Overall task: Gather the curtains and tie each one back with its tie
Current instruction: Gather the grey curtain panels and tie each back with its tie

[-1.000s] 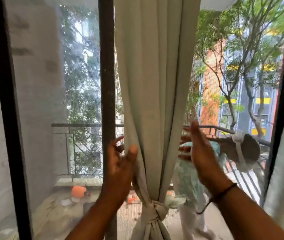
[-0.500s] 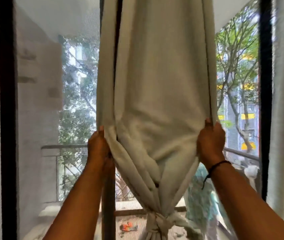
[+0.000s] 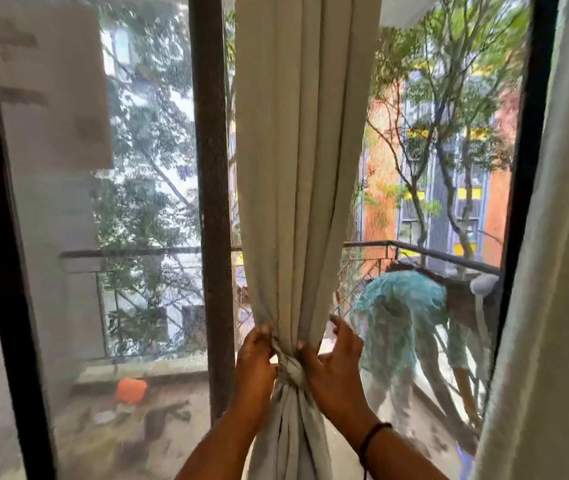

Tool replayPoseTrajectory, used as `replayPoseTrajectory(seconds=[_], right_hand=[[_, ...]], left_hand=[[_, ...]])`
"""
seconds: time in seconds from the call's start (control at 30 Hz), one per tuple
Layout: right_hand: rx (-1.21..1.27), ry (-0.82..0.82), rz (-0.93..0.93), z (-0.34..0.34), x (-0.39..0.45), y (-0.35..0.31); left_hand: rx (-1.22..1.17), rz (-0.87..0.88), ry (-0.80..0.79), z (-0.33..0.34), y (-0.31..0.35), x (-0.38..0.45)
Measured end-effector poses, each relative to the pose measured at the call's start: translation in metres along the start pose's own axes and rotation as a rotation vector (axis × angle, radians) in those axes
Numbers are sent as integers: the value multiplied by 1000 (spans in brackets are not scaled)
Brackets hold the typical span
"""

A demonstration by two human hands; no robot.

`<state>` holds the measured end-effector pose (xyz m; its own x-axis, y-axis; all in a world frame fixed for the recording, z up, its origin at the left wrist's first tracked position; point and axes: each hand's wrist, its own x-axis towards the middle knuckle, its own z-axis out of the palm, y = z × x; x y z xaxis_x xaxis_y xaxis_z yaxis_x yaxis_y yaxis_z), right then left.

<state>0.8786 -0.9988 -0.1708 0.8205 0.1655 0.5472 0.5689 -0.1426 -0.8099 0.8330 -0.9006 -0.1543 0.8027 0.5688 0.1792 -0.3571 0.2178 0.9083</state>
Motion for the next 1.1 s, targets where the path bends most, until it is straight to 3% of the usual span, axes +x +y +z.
replayPoseTrajectory(seconds=[0.13,0.23,0.43,0.53,0.67,0.77,0.87,0.97,1.1], right_hand=[[-105,-123,95,7,-4,17],[-83,-101,79,6,-4,18],[58,-176,169,0,1,14],[275,-299,212,-15,1,21],[447,-447,213,-21,-31,58],[319,-552,186,-18,-56,87],[165,-613,231,-18,-56,106],[148,-674,251,-25,-39,121],[34,-659,184,-34,-26,122]], left_hand=[[-56,-70,124,4,-7,9],[23,-48,177,7,-17,16],[29,-52,99,9,-17,28],[76,142,-30,5,-24,6],[555,413,-167,-39,-81,-32],[804,413,-84,-62,-123,-56],[764,370,-13,-59,-136,-62],[642,297,-54,-54,-139,-62],[813,243,99,-56,-144,-60]])
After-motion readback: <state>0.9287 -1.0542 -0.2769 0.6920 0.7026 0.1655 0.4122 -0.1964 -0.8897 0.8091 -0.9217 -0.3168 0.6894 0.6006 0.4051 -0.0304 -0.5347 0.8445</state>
